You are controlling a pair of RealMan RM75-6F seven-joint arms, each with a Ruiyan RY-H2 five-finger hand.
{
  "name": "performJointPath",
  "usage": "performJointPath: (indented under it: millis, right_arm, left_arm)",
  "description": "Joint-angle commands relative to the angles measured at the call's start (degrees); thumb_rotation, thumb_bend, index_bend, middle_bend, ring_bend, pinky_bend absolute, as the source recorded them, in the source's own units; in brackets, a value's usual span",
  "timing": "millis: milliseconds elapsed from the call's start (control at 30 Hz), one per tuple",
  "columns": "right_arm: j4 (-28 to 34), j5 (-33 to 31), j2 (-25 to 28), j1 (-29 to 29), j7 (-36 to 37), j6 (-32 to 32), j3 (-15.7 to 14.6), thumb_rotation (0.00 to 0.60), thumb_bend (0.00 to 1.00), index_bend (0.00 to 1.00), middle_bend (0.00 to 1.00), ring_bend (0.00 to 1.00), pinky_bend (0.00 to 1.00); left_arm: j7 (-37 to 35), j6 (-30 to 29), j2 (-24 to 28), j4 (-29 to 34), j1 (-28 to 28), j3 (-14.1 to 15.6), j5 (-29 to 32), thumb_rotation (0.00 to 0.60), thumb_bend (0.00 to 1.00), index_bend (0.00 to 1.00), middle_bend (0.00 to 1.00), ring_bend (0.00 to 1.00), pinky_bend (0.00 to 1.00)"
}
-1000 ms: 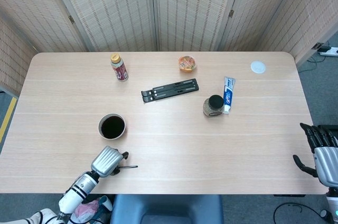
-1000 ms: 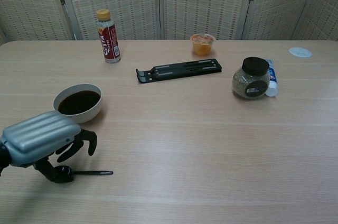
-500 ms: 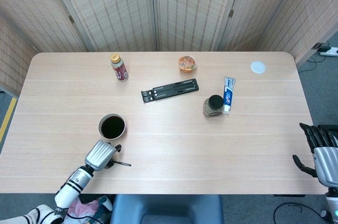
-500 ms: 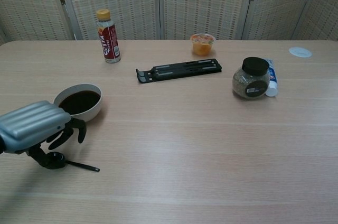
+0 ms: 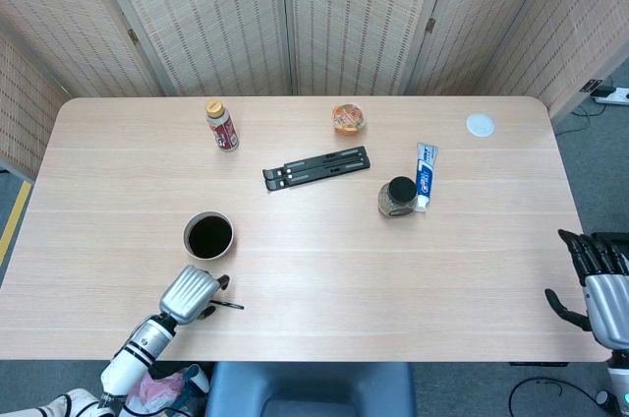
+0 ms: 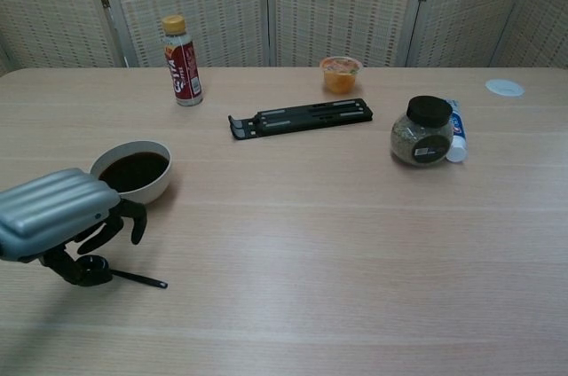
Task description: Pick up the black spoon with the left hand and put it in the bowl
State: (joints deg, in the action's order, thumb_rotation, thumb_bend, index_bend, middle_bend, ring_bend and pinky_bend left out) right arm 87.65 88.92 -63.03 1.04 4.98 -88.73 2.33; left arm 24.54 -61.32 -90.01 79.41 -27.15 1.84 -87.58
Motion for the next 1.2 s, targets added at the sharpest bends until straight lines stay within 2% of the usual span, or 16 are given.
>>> performJointPath:
  millis: [33, 167, 533, 933, 1200]
  right_arm:
    - [-0.1, -0.1, 0.0, -0.1, 0.1, -0.1, 0.0, 0.600, 0.22, 0.00, 0.13, 0.13, 0.09]
    - [-0.5, -0.2, -0.1, -0.1, 0.5, 0.1, 0.0, 0.600, 0.22, 0.00, 0.13, 0.13, 0.09]
    - [-1.3, -0.3, -0.3, 0.0, 1.2, 0.4, 0.1, 0.600, 0.20, 0.00, 0.13, 0.13, 0.09]
    - [-1.8, -0.7, -0.5, 0.0, 1.6, 0.7, 0.1, 0.600, 0.20, 0.00, 0.13, 0.13, 0.09]
    - [-2.4, -1.0, -0.6, -0.1, 2.2, 0.8, 0.1, 0.600, 0.19, 0.00, 0.13, 0.13, 0.09]
  left_arm:
    - [9.6, 1.7, 0.8, 5.8, 0.2, -1.1, 5.3, 0.600, 0.29, 0.48, 0.84, 0.74, 0.94]
    - [15.3, 1.7, 0.7, 9.1, 0.2, -1.9, 8.7, 0.600, 0.29, 0.49, 0.86, 0.76, 0.94]
    - [26.4, 1.5, -2.2, 11.2, -0.8, -2.6, 16.3, 0.600, 0.29, 0.52, 0.90, 0.80, 0.98]
    - [30.5, 1.1, -4.5, 11.1, -2.5, -1.9, 18.9, 0.600, 0.29, 0.54, 0.90, 0.81, 0.98]
    - [35.8, 0.8, -5.8, 11.6, -4.0, -2.0, 23.4, 0.600, 0.32, 0.54, 0.90, 0.81, 0.98]
